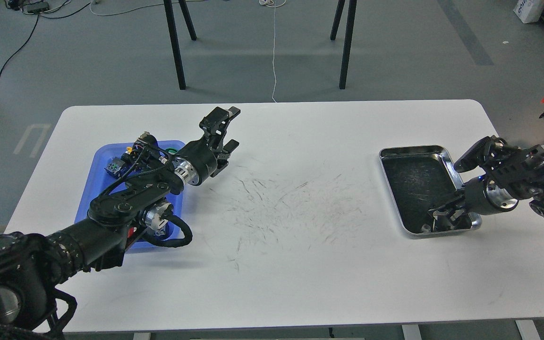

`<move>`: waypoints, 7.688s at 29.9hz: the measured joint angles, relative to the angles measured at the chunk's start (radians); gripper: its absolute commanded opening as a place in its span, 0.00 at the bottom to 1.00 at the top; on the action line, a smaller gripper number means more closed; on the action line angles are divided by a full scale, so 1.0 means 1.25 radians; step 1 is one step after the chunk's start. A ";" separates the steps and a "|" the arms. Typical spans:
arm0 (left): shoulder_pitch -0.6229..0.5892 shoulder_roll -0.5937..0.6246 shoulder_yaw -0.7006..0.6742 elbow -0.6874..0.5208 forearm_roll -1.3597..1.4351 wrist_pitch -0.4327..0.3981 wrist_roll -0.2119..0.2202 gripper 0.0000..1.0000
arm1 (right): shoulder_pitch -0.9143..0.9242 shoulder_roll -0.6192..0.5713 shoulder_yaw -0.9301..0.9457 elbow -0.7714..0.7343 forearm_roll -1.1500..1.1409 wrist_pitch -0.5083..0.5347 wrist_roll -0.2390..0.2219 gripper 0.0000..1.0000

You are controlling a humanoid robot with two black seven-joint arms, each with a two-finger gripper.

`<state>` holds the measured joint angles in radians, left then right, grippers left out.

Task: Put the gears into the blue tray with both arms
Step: 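Lower the right gripper into the metal tray and grasp a black gear, then lift the gear and carry it toward the table center with the right gripper, then lower the right gripper with the gear onto the table center, then open the right gripper, release the gear, and raise the right arm, then reach the left gripper from the blue tray toward the black gear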

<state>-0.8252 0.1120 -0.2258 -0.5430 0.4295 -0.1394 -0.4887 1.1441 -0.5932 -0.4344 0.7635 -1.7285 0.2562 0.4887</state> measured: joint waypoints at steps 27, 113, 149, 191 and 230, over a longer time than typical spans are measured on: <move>0.000 -0.010 0.000 0.016 0.000 0.000 0.000 1.00 | 0.007 0.027 0.012 0.000 0.000 -0.011 0.000 0.13; -0.011 -0.020 -0.004 0.033 0.034 0.000 0.000 1.00 | -0.048 0.317 0.043 0.226 0.359 -0.231 0.000 0.05; -0.015 -0.021 -0.005 0.033 0.034 0.003 0.000 1.00 | -0.083 0.475 0.045 -0.003 0.362 -0.250 0.000 0.36; -0.013 -0.015 0.000 0.032 0.157 0.004 0.000 1.00 | -0.110 0.348 0.595 -0.093 0.995 -0.271 0.000 0.98; -0.058 0.104 0.282 -0.007 0.855 0.289 0.000 1.00 | -0.152 0.163 0.578 -0.071 1.287 -0.154 0.000 0.99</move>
<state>-0.8972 0.2423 0.1272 -0.5513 1.4983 0.2219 -0.4888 0.9542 -0.3901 0.2879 0.6748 -0.1197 0.0641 0.4886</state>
